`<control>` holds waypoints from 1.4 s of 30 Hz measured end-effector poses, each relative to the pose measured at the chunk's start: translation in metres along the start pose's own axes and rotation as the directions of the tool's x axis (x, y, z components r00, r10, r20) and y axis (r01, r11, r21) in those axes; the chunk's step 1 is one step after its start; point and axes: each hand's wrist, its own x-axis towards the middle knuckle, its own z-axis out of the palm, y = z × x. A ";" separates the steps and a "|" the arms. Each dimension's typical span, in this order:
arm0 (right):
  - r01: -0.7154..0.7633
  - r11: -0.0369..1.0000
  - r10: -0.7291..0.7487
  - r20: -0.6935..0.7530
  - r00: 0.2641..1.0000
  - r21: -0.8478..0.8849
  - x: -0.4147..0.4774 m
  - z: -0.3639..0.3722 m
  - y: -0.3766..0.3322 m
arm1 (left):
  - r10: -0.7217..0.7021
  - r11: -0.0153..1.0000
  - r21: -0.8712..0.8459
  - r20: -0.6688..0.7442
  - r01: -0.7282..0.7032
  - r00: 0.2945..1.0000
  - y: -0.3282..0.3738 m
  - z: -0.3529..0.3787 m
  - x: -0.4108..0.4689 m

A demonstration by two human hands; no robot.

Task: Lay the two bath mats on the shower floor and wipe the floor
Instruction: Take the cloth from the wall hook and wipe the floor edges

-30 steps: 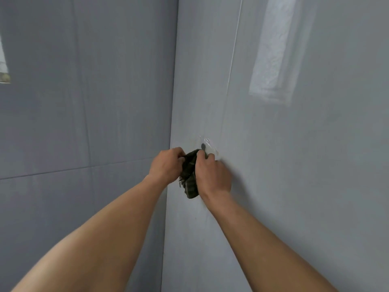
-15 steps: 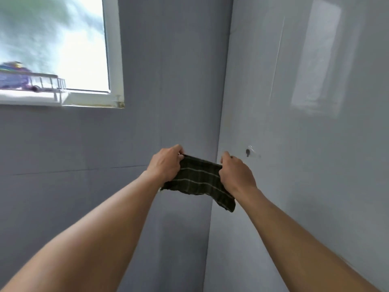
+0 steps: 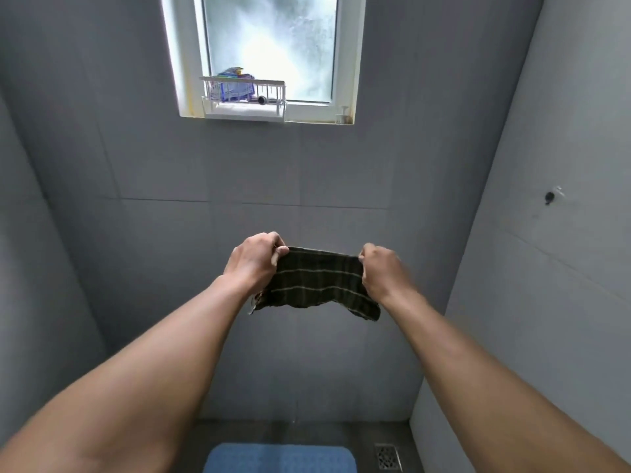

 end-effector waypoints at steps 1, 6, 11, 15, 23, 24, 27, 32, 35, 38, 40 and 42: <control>0.015 1.000 -0.015 0.013 1.000 0.001 -0.003 0.010 -0.009 | -0.026 1.000 0.001 0.005 0.026 1.000 -0.017 -0.003 -0.007; 0.115 0.993 -0.115 0.103 0.988 0.004 -0.011 0.060 -0.053 | -0.141 0.990 0.005 0.040 0.141 0.989 -0.091 0.002 -0.032; 0.147 0.989 -0.140 0.219 0.966 -0.016 -0.011 0.120 -0.080 | -0.237 0.972 0.009 0.079 0.237 0.968 -0.156 0.026 -0.039; 0.163 0.987 -0.155 0.341 0.927 0.004 -0.005 0.179 -0.088 | -0.272 0.962 0.041 0.109 0.269 0.956 -0.205 0.057 -0.029; 0.007 0.995 -0.056 0.507 0.860 0.099 0.016 0.320 -0.082 | -0.351 0.936 0.104 0.235 0.335 0.907 -0.307 0.145 0.000; -0.011 0.995 -0.045 0.525 0.850 0.103 0.019 0.335 -0.080 | -0.363 0.932 0.105 0.253 0.347 0.897 -0.318 0.156 0.003; -0.084 0.987 -0.002 0.545 0.839 0.134 0.027 0.382 -0.072 | -0.384 0.923 0.087 0.287 0.375 0.878 -0.345 0.188 0.013; -0.124 0.985 0.038 0.553 0.832 0.119 0.030 0.456 -0.055 | -0.393 0.917 0.072 0.329 0.392 0.859 -0.390 0.244 0.019; -0.143 0.985 0.055 0.608 0.792 0.099 0.028 0.505 -0.044 | -0.418 0.901 0.024 0.309 0.432 0.854 -0.420 0.284 0.022; -0.163 0.981 0.051 0.662 0.747 0.108 0.022 0.555 -0.032 | -0.427 0.891 -0.007 0.329 0.454 0.842 -0.453 0.330 0.020; -0.180 0.977 0.054 0.681 0.730 0.116 0.019 0.588 -0.025 | -0.431 0.884 -0.029 0.340 0.467 0.836 -0.477 0.361 0.017; -0.205 0.972 0.071 0.692 0.719 0.114 0.011 0.622 -0.018 | -0.436 0.879 -0.027 0.359 0.476 0.825 -0.501 0.393 0.010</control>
